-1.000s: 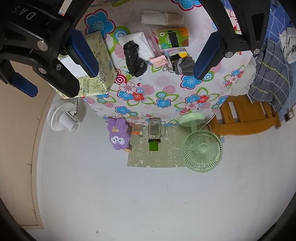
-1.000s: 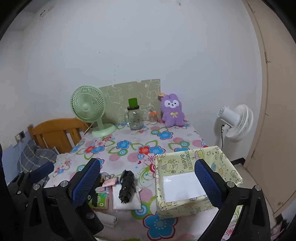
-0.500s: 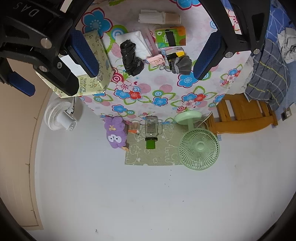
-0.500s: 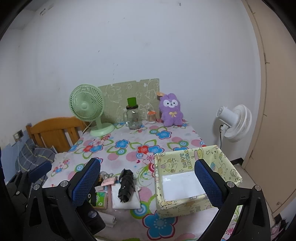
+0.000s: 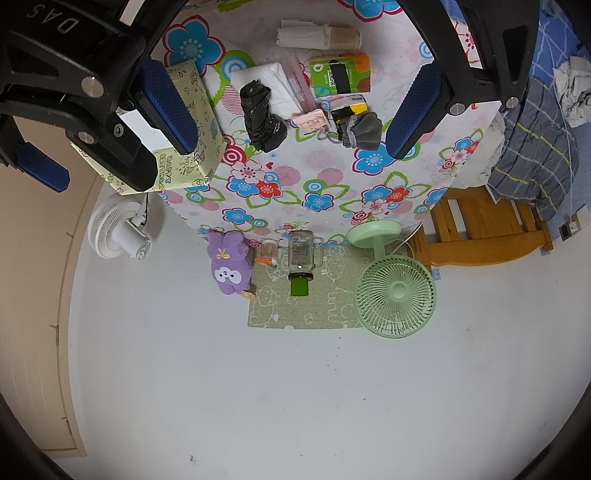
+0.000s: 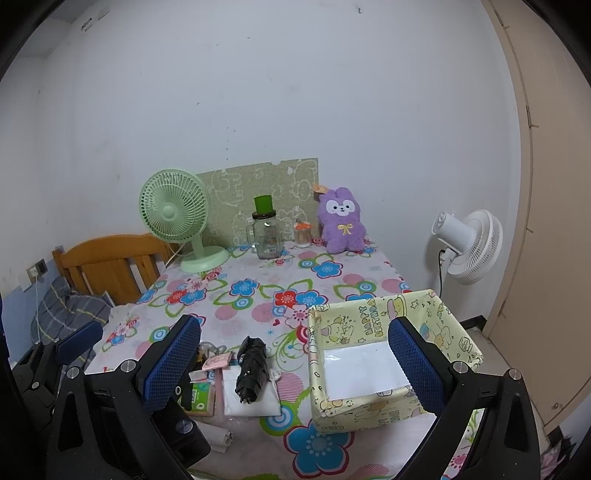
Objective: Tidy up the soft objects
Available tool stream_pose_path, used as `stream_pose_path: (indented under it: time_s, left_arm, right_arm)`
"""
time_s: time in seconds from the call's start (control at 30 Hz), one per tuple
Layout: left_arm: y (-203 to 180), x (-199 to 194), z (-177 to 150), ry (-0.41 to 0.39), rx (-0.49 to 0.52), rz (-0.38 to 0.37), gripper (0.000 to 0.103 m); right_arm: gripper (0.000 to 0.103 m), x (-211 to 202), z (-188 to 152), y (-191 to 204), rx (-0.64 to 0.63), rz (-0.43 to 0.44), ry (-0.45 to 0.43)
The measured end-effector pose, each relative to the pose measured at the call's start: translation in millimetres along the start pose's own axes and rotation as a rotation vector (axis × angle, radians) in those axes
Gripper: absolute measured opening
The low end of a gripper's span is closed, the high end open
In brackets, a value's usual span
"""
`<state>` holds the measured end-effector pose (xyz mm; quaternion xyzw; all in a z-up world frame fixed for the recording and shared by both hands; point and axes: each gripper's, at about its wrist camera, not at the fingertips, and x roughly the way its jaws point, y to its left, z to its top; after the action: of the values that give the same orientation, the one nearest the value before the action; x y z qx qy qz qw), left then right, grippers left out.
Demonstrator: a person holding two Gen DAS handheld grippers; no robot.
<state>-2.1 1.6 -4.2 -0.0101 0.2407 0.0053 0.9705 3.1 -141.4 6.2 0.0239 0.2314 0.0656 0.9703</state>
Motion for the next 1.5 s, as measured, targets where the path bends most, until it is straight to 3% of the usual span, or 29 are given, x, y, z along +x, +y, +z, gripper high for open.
stream_pose_path:
  time_s: [1.5]
  left_arm:
    - [-4.0, 15.9, -2.0, 0.021, 0.015, 0.001, 0.102]
  right_arm:
    - [0.103, 16.9, -0.7, 7.0, -0.018, 0.013, 0.047]
